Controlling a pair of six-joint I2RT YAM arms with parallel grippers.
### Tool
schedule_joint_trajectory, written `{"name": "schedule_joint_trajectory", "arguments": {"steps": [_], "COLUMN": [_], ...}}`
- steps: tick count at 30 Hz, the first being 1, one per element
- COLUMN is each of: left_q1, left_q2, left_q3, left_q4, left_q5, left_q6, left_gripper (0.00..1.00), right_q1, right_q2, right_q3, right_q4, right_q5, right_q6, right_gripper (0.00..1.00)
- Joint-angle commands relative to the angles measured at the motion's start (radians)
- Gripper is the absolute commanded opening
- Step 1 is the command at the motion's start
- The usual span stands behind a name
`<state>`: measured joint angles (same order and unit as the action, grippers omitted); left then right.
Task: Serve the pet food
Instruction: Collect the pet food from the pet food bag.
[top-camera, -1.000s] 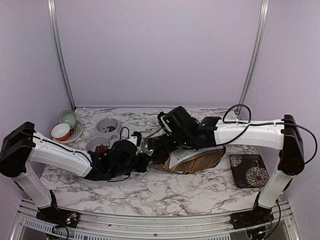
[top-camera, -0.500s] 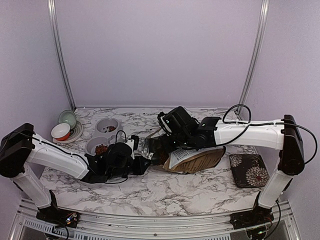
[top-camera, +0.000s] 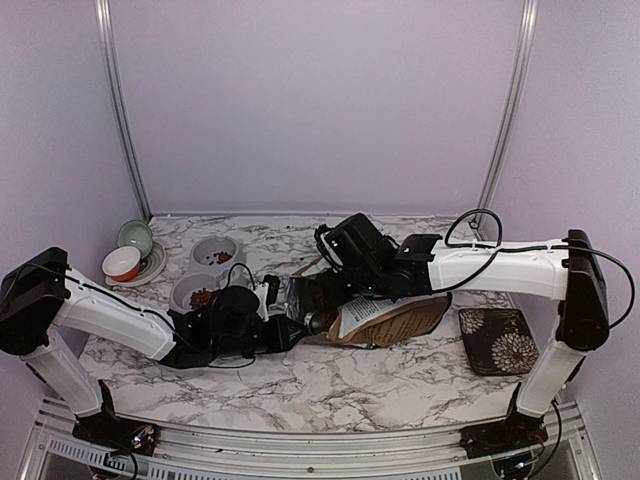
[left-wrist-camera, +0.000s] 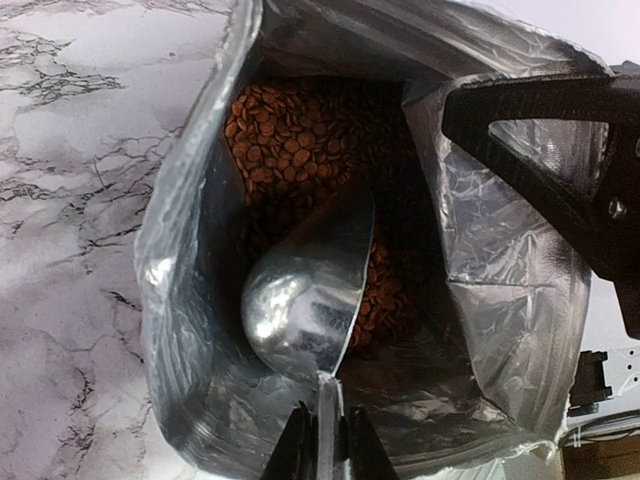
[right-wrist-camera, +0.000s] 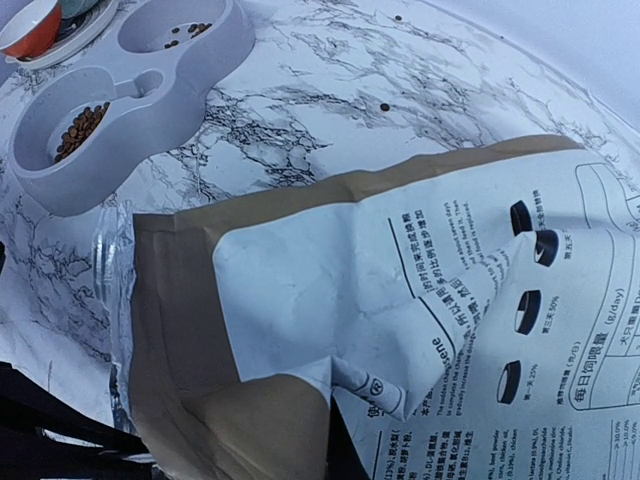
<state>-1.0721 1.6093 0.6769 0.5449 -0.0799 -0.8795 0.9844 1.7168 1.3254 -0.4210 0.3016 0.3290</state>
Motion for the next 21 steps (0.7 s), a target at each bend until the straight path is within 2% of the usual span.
{"name": "schedule_joint_trajectory", "arguments": {"steps": [1,10,21], "left_q1": [0.000,0.015,0.070], "left_q2": [-0.021,-0.019,-0.127], "left_q3": [-0.011,-0.038,-0.110], "left_q4": [0.051,0.106,0.112], "left_q5": [0.084,0.120,0.131], "left_q6": [-0.029,-0.062,-0.071], "left_gripper": [0.00,0.00,0.00], "right_q1": [0.002,0.007,0.008], "right_q2": [-0.037,-0.034,-0.026], "right_q3": [0.028,0.039,0.043], "right_q4": [0.021,0.009,0.008], "right_q5": [0.034,0.040,0.040], "right_q6": [0.005,0.004,0.004], "right_gripper": [0.00,0.00,0.00]}}
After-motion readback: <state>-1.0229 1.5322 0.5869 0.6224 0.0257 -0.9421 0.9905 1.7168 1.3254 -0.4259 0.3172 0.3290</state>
